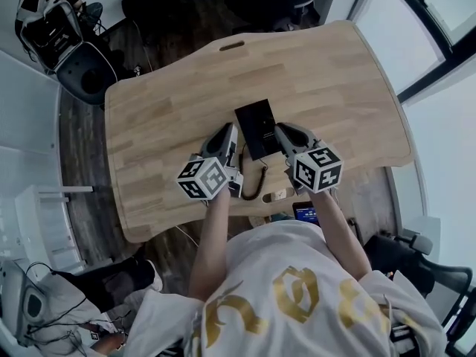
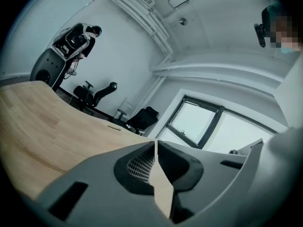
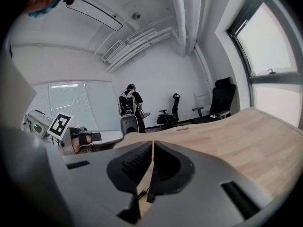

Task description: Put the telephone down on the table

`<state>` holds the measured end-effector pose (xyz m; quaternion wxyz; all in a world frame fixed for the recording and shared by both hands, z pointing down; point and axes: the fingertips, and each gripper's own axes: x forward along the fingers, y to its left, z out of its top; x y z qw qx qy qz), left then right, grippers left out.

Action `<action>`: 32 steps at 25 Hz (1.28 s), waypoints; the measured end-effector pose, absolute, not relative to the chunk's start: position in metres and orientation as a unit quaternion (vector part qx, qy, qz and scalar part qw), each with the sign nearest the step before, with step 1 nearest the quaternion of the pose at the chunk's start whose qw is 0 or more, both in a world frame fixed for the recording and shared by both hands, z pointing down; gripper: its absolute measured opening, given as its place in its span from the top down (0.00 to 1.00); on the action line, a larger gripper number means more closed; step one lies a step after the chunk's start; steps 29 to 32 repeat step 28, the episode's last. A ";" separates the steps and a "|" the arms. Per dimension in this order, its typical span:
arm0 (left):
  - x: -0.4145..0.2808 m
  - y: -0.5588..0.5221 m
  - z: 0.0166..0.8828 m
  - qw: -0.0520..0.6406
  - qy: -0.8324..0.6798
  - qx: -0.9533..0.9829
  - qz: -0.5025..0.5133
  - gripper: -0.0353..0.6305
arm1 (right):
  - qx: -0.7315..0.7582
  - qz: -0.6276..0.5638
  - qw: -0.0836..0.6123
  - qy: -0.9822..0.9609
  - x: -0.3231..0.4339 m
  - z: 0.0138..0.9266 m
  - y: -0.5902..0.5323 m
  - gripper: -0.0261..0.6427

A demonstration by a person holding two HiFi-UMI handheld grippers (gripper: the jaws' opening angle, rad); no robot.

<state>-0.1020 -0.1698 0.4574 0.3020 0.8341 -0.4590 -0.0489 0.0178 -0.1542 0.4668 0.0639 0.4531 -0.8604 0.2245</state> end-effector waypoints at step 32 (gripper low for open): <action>-0.098 -0.161 0.465 0.309 -0.438 0.844 -0.027 0.92 | 0.457 0.217 0.080 -0.859 0.017 0.470 -0.147 0.94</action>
